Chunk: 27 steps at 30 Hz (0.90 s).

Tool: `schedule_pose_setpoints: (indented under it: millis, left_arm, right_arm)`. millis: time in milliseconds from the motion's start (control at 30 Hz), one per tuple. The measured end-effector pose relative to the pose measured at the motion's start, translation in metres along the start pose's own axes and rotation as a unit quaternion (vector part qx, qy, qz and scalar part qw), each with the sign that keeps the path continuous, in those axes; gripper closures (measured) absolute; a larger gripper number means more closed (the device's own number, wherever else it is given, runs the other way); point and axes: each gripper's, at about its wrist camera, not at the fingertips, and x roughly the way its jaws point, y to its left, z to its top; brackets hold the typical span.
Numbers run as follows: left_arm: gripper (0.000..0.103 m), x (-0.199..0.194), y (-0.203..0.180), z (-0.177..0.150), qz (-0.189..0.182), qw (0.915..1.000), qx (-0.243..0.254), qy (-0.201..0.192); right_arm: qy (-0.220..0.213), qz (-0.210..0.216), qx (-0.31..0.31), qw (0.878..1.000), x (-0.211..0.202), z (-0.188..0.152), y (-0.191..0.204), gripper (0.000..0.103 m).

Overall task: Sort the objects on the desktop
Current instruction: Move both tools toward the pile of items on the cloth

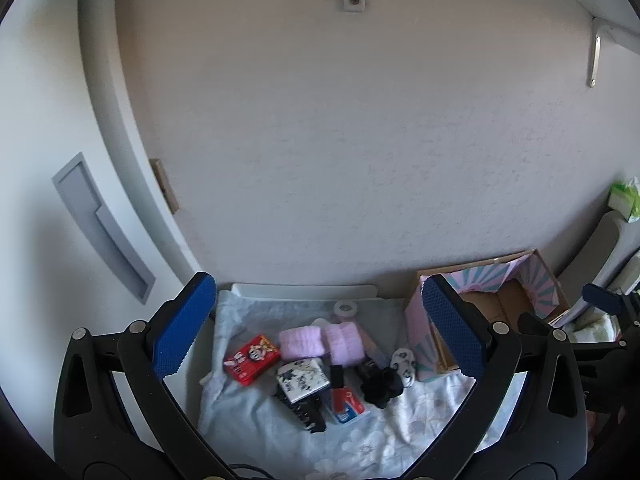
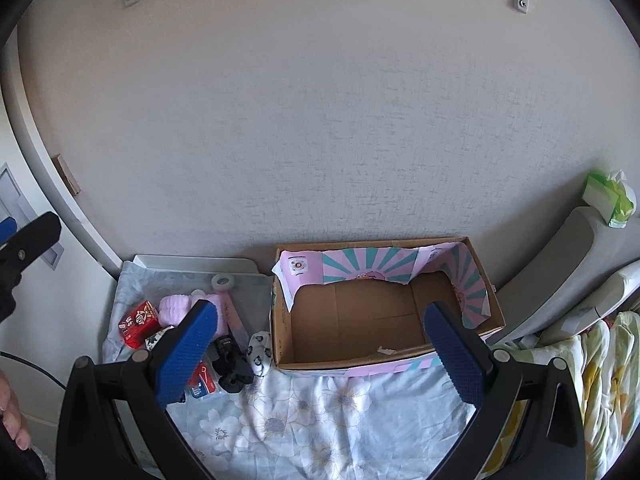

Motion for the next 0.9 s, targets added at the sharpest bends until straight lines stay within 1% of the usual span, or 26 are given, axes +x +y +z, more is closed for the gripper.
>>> schedule_pose_setpoints:
  millis: [100,300,500,600,900]
  left_arm:
    - [0.0,0.001,0.004,-0.003,0.006,1.0,0.005,0.005]
    - [0.0,-0.002,0.02,-0.004,-0.005,0.9999,-0.012,0.007]
    - [0.0,0.001,0.029,-0.008,0.008,0.9999,-0.009,0.012]
    - [0.0,0.003,0.033,-0.013,0.004,0.9998,-0.014,0.015]
    - [0.0,0.014,0.038,-0.019,-0.001,0.9992,-0.023,0.032]
  right_arm:
    - [0.0,0.0,-0.007,1.0,-0.001,-0.003,0.005,0.0]
    - [-0.007,0.009,-0.015,1.0,-0.008,-0.008,0.007,0.0]
    - [-0.004,0.009,-0.024,1.0,-0.007,-0.011,0.008,0.0]
    - [-0.006,0.017,-0.026,1.0,-0.007,-0.013,0.009,0.0]
    - [-0.004,0.022,-0.022,0.999,-0.001,-0.016,0.01,0.0]
